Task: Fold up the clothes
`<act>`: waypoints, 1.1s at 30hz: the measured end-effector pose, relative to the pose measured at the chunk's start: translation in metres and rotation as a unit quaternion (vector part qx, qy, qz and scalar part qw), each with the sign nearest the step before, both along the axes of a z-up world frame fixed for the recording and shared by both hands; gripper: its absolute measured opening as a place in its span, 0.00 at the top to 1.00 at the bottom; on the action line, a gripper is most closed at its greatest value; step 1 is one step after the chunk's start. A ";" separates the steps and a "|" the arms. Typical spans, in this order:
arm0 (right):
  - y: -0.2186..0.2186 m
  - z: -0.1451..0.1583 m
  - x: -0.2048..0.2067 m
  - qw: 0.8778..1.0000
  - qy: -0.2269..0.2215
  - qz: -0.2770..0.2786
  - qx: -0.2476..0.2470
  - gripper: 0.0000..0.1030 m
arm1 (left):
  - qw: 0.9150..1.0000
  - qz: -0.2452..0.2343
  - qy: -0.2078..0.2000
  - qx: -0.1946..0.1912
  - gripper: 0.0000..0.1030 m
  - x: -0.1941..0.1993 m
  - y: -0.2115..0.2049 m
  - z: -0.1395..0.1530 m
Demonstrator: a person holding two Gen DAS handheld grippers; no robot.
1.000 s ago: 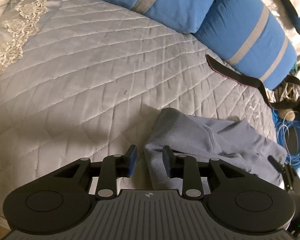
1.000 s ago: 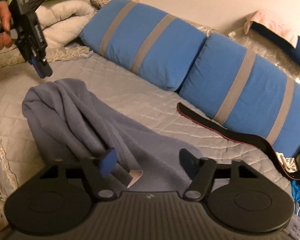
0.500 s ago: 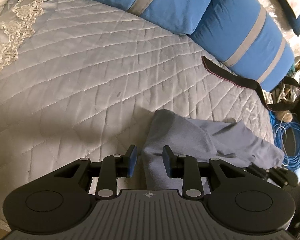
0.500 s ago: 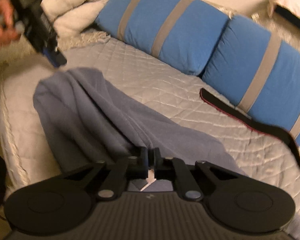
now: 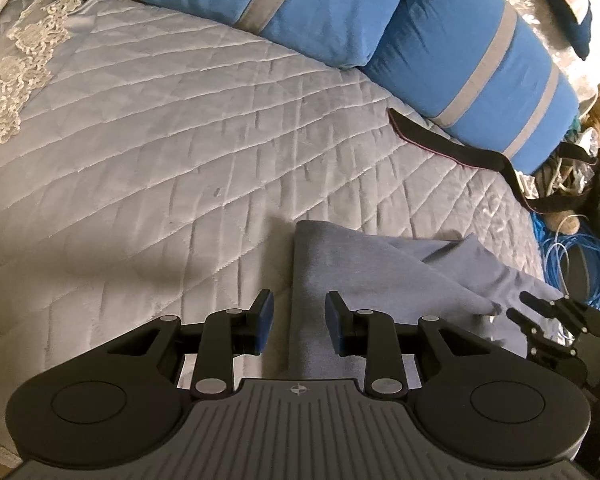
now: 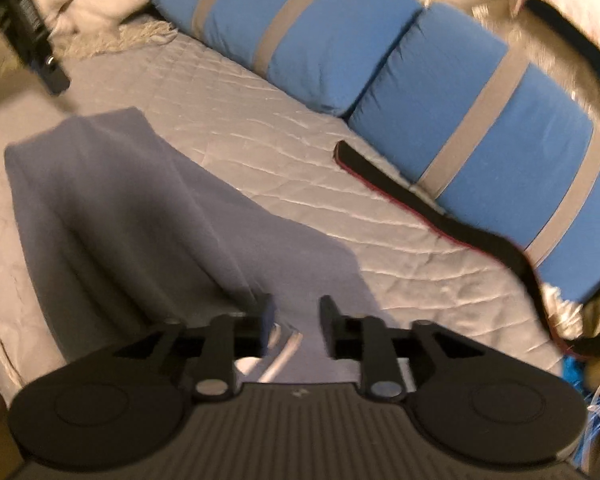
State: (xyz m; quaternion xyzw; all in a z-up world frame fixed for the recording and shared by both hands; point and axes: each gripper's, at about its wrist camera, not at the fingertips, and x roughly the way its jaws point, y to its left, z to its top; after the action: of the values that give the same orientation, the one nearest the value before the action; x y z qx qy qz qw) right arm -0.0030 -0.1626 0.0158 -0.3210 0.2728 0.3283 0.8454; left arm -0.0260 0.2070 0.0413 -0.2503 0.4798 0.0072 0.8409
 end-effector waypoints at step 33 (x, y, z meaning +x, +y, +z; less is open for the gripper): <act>-0.013 -0.012 -0.057 0.956 0.012 0.206 -0.206 0.49 | 1.000 -0.027 -0.012 0.000 0.73 0.000 -0.013 0.007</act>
State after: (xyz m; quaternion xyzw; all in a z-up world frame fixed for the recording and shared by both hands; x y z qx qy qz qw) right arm -0.0597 -0.1757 0.0036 -0.5338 0.2724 0.4356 0.6716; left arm -0.0264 0.1937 0.0485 -0.2371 0.4767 -0.0187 0.8463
